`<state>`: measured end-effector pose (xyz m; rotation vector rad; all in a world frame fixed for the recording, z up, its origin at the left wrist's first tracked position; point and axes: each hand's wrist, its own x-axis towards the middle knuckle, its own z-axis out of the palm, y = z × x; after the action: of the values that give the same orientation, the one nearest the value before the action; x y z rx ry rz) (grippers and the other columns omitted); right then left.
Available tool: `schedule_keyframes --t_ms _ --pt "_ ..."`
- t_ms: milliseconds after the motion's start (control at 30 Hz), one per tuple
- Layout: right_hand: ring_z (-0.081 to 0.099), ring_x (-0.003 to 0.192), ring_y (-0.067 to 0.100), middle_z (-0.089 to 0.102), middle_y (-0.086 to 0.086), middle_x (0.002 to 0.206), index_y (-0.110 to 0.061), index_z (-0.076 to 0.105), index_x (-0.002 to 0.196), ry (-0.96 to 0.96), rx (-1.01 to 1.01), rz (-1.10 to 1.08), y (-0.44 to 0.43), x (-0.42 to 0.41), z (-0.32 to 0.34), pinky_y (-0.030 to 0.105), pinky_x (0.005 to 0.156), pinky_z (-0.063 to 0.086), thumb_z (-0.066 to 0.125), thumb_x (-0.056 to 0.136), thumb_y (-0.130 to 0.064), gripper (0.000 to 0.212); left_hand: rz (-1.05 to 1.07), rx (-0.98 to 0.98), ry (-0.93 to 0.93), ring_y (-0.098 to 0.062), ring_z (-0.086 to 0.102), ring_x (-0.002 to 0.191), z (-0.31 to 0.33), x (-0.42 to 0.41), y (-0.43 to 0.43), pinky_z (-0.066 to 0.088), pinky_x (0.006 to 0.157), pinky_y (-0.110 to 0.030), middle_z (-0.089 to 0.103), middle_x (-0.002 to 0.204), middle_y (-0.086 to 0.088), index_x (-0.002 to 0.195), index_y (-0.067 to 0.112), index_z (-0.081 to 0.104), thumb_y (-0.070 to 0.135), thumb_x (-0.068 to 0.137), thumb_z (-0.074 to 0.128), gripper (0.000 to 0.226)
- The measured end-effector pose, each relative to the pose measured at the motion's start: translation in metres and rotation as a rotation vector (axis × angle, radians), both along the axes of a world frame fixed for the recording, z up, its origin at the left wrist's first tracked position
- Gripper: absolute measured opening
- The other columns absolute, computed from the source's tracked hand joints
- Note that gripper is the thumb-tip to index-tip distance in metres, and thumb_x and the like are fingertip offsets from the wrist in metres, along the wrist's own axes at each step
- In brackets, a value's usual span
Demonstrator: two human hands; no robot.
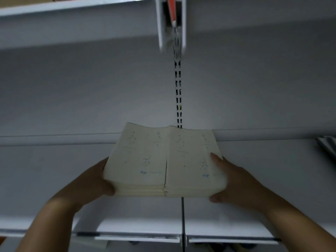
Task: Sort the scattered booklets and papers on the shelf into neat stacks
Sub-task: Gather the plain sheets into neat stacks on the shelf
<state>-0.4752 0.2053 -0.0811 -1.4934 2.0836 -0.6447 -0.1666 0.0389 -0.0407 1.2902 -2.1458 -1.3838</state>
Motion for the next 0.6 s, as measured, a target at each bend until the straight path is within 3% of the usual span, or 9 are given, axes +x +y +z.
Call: schedule_keyframes --t_ms 100,133,200,267,367,433,500,533,600 --pt "0.024 0.127 -0.007 0.013 -0.030 0.139 -0.039 -0.005 0.144 -0.159 -0.013 0.013 0.003 -0.001 0.004 0.005 0.095 0.022 0.085 0.061 -0.030 0.123 -0.067 0.117 0.037 -0.008 0.065 0.100 0.007 0.006 0.000 0.050 0.082 -0.026 0.071 0.108 0.014 0.112 0.041 0.057 0.047 0.036 0.083 0.081" --pt "0.034 0.123 -0.010 0.025 -0.034 0.136 -0.046 0.000 0.140 -0.309 -0.006 0.016 0.004 -0.001 0.008 0.007 0.095 0.030 0.083 0.063 -0.032 0.115 -0.052 0.149 0.058 -0.007 0.066 0.100 0.007 0.009 -0.001 0.050 0.084 -0.027 0.070 0.109 0.015 0.113 0.038 0.058 0.062 0.037 0.081 0.082" --pt "0.056 0.105 -0.013 0.055 -0.035 0.120 -0.055 0.028 0.129 -0.598 -0.061 -0.002 0.006 0.000 0.013 0.012 0.086 0.046 0.076 0.072 -0.033 0.077 0.075 0.233 0.139 -0.011 0.067 0.100 0.001 0.011 -0.005 0.048 0.088 -0.029 0.072 0.108 0.008 0.110 0.027 0.063 0.076 0.052 0.065 0.076" --pt "0.064 0.091 -0.012 0.067 -0.033 0.101 -0.044 0.050 0.114 -0.809 -0.186 -0.063 0.009 0.001 0.012 0.009 0.078 0.049 0.065 0.083 -0.021 0.041 0.232 0.343 0.258 -0.015 0.068 0.098 -0.008 0.007 -0.009 0.045 0.091 -0.031 0.073 0.107 -0.001 0.107 0.017 0.065 0.064 0.074 0.049 0.060" --pt "0.062 0.100 0.002 0.064 -0.019 0.112 -0.027 0.054 0.123 -0.986 -0.269 -0.253 0.013 0.004 0.006 0.024 0.098 0.043 0.057 0.088 -0.019 0.036 0.347 0.437 0.421 -0.017 0.071 0.088 -0.016 -0.004 -0.007 0.045 0.086 -0.035 0.074 0.102 -0.007 0.104 0.012 0.067 0.052 0.089 0.038 0.052" --pt "0.066 0.089 0.006 0.070 -0.008 0.102 -0.016 0.063 0.112 -1.001 -0.323 -0.330 0.007 0.005 0.004 0.036 0.097 0.044 0.055 0.091 -0.017 0.023 0.366 0.459 0.488 -0.018 0.073 0.074 -0.015 -0.008 -0.008 0.046 0.078 -0.035 0.076 0.087 -0.007 0.094 0.011 0.071 0.048 0.093 0.035 0.052" --pt "0.063 0.099 0.026 0.061 0.016 0.113 0.009 0.045 0.122 -0.974 -0.360 -0.392 -0.009 0.005 0.004 0.046 0.098 0.041 0.053 0.092 -0.016 0.040 0.379 0.465 0.510 -0.017 0.071 0.063 -0.014 -0.011 -0.013 0.049 0.069 -0.031 0.075 0.074 -0.006 0.081 0.012 0.075 0.045 0.094 0.036 0.053" --pt "0.057 0.109 0.037 0.056 0.022 0.118 0.013 0.036 0.123 -0.993 -0.367 -0.415 -0.017 0.005 0.005 0.050 0.101 0.038 0.052 0.093 -0.016 0.045 0.378 0.473 0.517 -0.017 0.071 0.061 -0.014 -0.012 -0.013 0.051 0.067 -0.029 0.075 0.072 -0.005 0.081 0.012 0.075 0.044 0.094 0.037 0.052" --pt "0.053 0.115 0.033 0.061 0.013 0.116 0.009 0.044 0.123 -1.012 -0.376 -0.424 -0.028 0.006 0.008 0.047 0.105 0.035 0.050 0.094 -0.016 0.039 0.397 0.487 0.534 -0.017 0.072 0.064 -0.016 -0.015 -0.015 0.050 0.070 -0.032 0.076 0.075 -0.005 0.092 0.011 0.070 0.042 0.094 0.039 0.044"
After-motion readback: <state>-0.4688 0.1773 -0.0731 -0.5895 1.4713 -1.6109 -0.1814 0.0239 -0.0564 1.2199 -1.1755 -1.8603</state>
